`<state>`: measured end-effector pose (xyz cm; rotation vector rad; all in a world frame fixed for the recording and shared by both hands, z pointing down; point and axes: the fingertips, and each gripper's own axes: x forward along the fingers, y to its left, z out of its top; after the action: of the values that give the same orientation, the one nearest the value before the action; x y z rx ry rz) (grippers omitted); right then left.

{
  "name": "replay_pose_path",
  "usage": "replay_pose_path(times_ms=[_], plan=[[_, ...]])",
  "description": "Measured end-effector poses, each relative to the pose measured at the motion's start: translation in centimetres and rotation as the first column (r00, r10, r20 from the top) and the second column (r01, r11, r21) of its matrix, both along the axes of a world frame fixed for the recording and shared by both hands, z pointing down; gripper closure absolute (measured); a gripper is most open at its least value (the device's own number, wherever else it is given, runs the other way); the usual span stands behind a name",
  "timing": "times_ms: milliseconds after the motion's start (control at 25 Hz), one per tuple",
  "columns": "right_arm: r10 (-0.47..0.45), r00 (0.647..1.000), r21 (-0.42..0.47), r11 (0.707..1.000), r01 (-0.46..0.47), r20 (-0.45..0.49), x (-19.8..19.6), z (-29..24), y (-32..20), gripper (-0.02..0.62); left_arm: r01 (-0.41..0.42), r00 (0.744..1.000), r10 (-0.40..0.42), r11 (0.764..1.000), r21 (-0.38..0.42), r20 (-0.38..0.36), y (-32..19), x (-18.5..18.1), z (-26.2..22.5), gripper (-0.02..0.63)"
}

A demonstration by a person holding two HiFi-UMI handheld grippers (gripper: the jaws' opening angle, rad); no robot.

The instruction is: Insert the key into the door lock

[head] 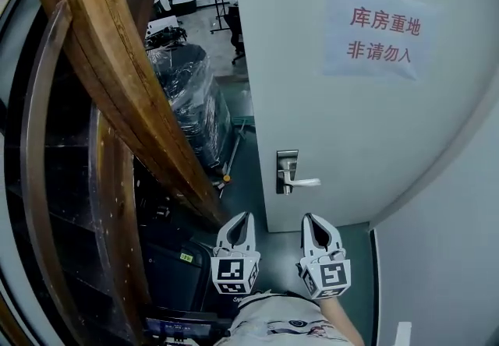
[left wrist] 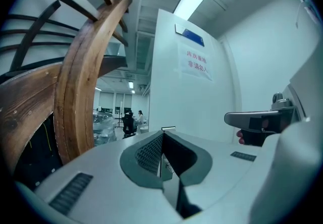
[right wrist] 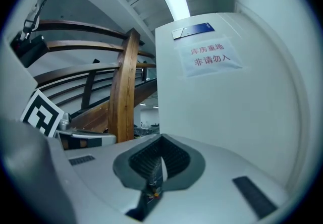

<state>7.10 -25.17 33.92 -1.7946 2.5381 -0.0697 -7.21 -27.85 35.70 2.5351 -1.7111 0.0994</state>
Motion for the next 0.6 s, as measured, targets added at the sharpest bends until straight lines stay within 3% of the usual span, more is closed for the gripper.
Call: replay_pose_path(times_ms=[600], plan=[[-0.037,0.999,0.01,0.999,0.037,-0.019,-0.5,-0.5,-0.5,0.589,-0.006,1.0,0.006,1.0,0.016,0.009,0.0,1.1,-0.5,0.601]])
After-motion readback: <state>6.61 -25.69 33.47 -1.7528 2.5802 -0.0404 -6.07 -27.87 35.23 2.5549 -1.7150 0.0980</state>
